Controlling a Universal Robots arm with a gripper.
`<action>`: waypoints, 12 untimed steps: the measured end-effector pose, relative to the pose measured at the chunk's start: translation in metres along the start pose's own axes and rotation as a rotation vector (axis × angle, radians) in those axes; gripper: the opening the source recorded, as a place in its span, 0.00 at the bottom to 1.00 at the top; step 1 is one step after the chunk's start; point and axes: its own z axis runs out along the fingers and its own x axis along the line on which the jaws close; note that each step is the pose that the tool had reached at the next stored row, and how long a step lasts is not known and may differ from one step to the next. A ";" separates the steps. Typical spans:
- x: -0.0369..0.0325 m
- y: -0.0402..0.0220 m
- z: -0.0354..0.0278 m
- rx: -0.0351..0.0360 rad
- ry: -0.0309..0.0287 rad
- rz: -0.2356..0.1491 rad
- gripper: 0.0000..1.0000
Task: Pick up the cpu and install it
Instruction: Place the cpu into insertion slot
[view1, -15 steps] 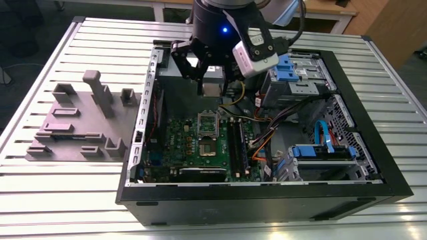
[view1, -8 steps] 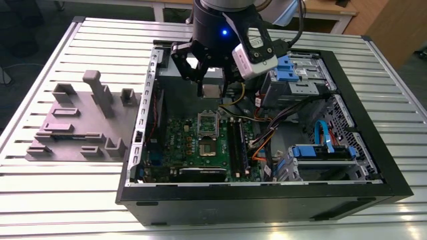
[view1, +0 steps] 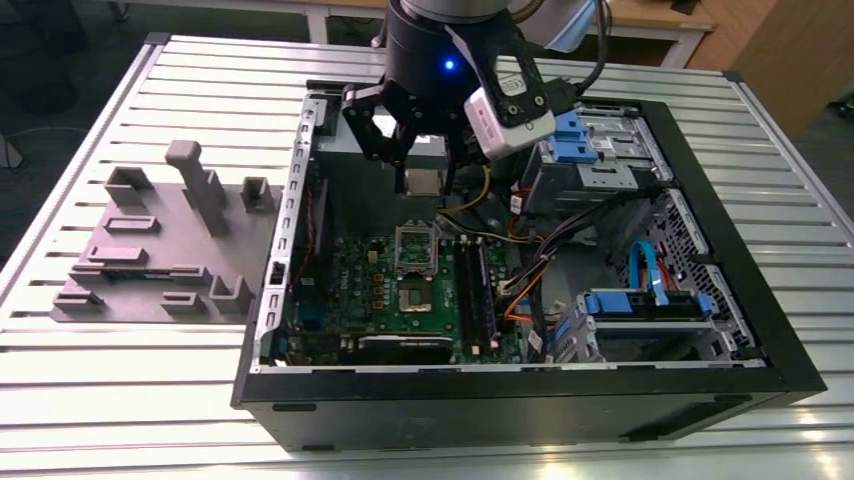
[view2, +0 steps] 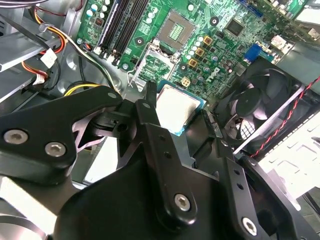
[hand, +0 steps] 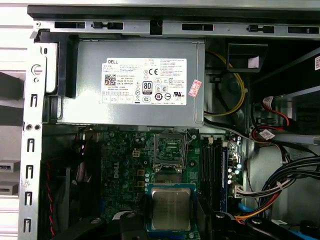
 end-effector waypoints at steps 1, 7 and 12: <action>0.0000 0.0000 0.0000 0.0000 0.0000 0.000 0.47; -0.0001 -0.0007 0.0059 -0.0001 -0.0004 0.008 0.47; -0.0002 -0.0046 0.0089 0.0001 -0.0007 0.015 0.47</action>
